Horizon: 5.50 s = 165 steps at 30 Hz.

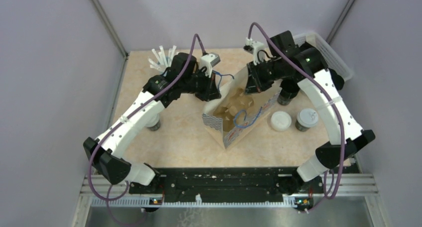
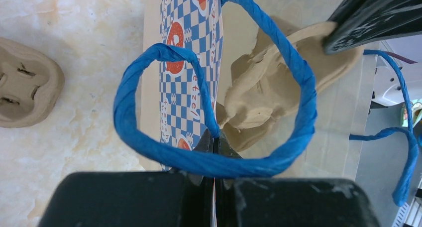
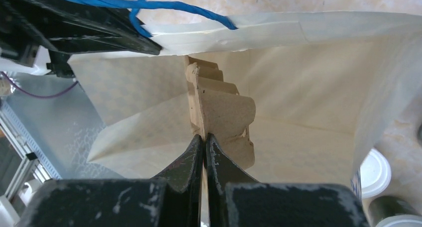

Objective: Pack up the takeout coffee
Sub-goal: Place the cup tray in the takeout bag, then pick up the coffee cup from the center of the board.

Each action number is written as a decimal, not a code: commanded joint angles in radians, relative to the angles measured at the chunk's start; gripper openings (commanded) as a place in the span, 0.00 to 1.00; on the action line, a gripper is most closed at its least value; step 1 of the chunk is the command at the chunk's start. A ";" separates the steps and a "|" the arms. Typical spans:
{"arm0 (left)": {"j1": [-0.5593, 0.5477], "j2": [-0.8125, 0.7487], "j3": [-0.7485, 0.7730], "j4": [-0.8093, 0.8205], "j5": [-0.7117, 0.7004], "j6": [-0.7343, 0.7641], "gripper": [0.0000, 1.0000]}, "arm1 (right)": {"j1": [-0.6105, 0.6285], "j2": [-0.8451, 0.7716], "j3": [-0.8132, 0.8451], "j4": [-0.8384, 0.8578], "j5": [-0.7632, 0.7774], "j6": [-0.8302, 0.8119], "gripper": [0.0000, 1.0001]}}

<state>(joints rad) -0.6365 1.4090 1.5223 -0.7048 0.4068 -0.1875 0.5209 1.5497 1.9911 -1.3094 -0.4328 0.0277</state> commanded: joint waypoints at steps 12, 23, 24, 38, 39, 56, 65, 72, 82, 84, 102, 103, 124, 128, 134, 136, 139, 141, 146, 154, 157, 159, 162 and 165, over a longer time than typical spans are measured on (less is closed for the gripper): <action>-0.007 -0.019 0.011 0.025 0.001 -0.033 0.00 | 0.014 0.003 -0.118 0.110 0.310 0.020 0.22; -0.007 0.003 0.026 -0.008 0.002 -0.061 0.08 | 0.025 -0.071 0.150 0.155 0.219 0.157 0.82; -0.006 0.008 0.037 -0.016 0.003 -0.064 0.12 | 0.023 -0.072 0.191 0.157 0.217 0.176 0.84; -0.005 -0.042 0.055 -0.132 -0.145 -0.135 0.42 | -0.118 -0.175 0.159 0.116 0.652 0.227 0.89; -0.005 -0.051 0.052 -0.133 -0.144 -0.138 0.46 | -0.140 -0.183 0.141 0.105 0.652 0.232 0.89; -0.002 -0.123 0.121 -0.143 -0.140 -0.149 0.63 | -0.539 -0.344 -0.505 0.095 0.481 0.373 0.99; 0.001 -0.151 0.099 -0.095 -0.087 -0.143 0.66 | -0.745 -0.358 -0.795 0.187 0.459 0.324 0.99; 0.003 -0.158 0.114 -0.083 -0.081 -0.123 0.67 | -0.750 -0.340 -0.836 0.224 0.502 0.259 0.99; 0.009 -0.135 0.140 -0.120 -0.044 -0.081 0.68 | -0.758 -0.276 -0.849 0.280 0.465 0.201 0.87; 0.011 -0.137 0.142 -0.127 -0.047 -0.076 0.68 | -0.759 -0.278 -0.858 0.290 0.472 0.201 0.84; 0.020 -0.126 0.166 -0.149 -0.052 -0.068 0.68 | -0.769 -0.255 -0.896 0.323 0.486 0.194 0.81; 0.020 -0.128 0.164 -0.146 -0.052 -0.070 0.68 | -0.769 -0.252 -0.896 0.324 0.487 0.192 0.81; 0.026 -0.119 0.149 -0.114 -0.047 -0.103 0.68 | -0.768 -0.196 -0.874 0.336 0.497 0.169 0.87; 0.025 -0.117 0.147 -0.108 -0.044 -0.113 0.68 | -0.761 -0.189 -0.865 0.335 0.502 0.165 0.88; 0.026 -0.124 0.129 -0.094 -0.041 -0.126 0.68 | -0.746 -0.188 -0.854 0.335 0.532 0.163 0.88; 0.025 -0.127 0.123 -0.091 -0.037 -0.130 0.68 | -0.745 -0.189 -0.853 0.334 0.539 0.162 0.87; 0.026 -0.138 0.104 -0.073 -0.034 -0.138 0.68 | -0.742 -0.186 -0.849 0.334 0.544 0.163 0.85; 0.026 -0.143 0.089 -0.062 -0.030 -0.145 0.68 | -0.735 -0.182 -0.843 0.330 0.554 0.162 0.85; 0.026 -0.166 0.042 -0.032 -0.024 -0.160 0.68 | -0.708 -0.159 -0.814 0.322 0.572 0.159 0.85; 0.030 -0.161 0.032 -0.034 -0.014 -0.143 0.68 | -0.697 -0.137 -0.794 0.316 0.583 0.156 0.85; 0.032 -0.151 0.048 -0.040 -0.007 -0.134 0.68 | -0.697 -0.142 -0.813 0.324 0.592 0.158 0.85; 0.036 -0.143 0.060 -0.051 -0.008 -0.125 0.68 | -0.697 -0.149 -0.822 0.330 0.598 0.159 0.84; 0.039 -0.139 0.068 -0.057 -0.004 -0.118 0.68 | -0.697 -0.149 -0.832 0.336 0.600 0.159 0.82; 0.042 -0.138 0.076 -0.065 0.000 -0.114 0.68 | -0.697 -0.147 -0.834 0.339 0.600 0.161 0.83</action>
<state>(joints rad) -0.6018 1.2720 1.5532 -0.7887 0.3851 -0.3248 -0.1833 1.4097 1.1591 -0.9886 0.1478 0.1928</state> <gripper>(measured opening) 0.680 0.822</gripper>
